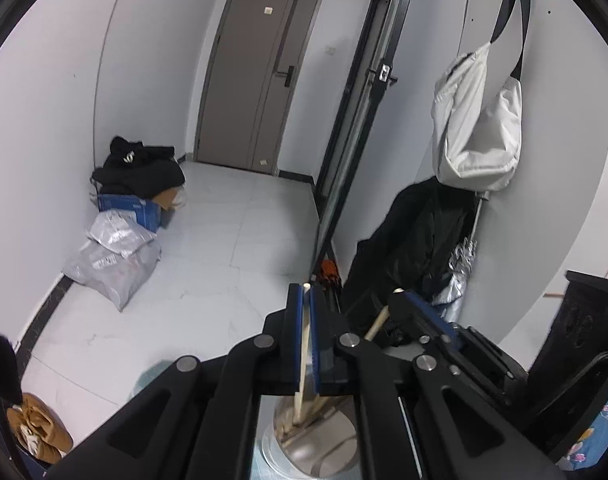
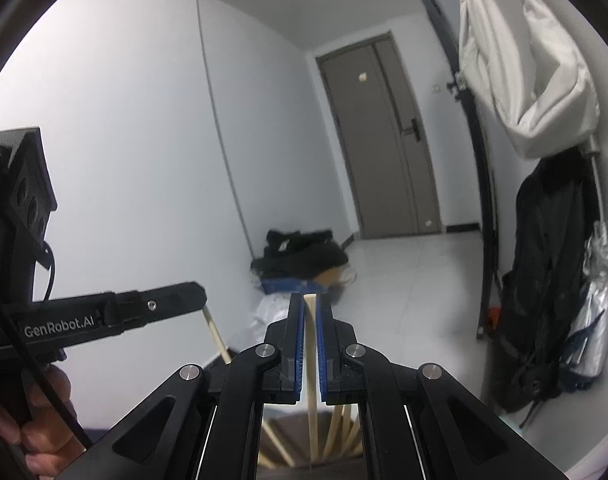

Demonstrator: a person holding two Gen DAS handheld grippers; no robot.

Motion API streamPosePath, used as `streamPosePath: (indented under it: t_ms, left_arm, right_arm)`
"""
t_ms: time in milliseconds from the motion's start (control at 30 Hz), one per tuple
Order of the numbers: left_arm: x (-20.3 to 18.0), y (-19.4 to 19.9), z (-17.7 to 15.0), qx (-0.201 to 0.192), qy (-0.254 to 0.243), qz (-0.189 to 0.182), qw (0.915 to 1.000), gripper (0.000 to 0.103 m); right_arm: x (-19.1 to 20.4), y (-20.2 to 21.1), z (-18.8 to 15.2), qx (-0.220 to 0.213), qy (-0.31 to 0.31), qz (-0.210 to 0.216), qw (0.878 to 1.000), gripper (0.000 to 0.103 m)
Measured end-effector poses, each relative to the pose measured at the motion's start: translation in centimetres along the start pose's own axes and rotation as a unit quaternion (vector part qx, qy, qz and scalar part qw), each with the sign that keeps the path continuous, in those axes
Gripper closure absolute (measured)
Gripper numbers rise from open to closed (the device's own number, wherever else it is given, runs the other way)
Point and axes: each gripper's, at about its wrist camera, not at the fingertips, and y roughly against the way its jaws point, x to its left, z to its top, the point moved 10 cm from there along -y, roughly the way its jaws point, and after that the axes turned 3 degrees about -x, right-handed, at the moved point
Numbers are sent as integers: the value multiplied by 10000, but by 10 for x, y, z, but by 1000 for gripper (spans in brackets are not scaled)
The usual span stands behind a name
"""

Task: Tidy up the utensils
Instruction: 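Lower the chopsticks into the holder and open both grippers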

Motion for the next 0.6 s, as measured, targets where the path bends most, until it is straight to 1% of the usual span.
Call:
streamPosePath:
  t_ms: [100,200,300,400,500,567,600]
  left_arm:
    - [-2,-5,-15,236,-48,17,9997,103]
    - [-4,-9,-29,467,-148,39,9988,103]
    - [-3,-12,-41,687,-74,41,9976,103]
    - [-4,-14,-52,927,-33,-12,9957,102]
    - [-7,-10,-59,1010,-133,-20,9948,102]
    - [-8,-6,-59,1014,-33,-26,9948,102]
    - [-7,-3,-59,1006,29,-6,9949,101]
  right_arm:
    - [-3,-3,-28,410,-64,12,9991,98]
    - [-7,-4,-48,689,-159,-22,9975,98]
    - [-9,-4,-58,838,-242,-22,9962,98]
    - [-11,-2,-69,1080,-302,-2,9937,95]
    - [-16,1,-77,1285,-507,27,9904,93]
    - [-20,9,-83,1389,-635,36,9883,90]
    - [-22,14,-84,1380,-670,15,9882,86]
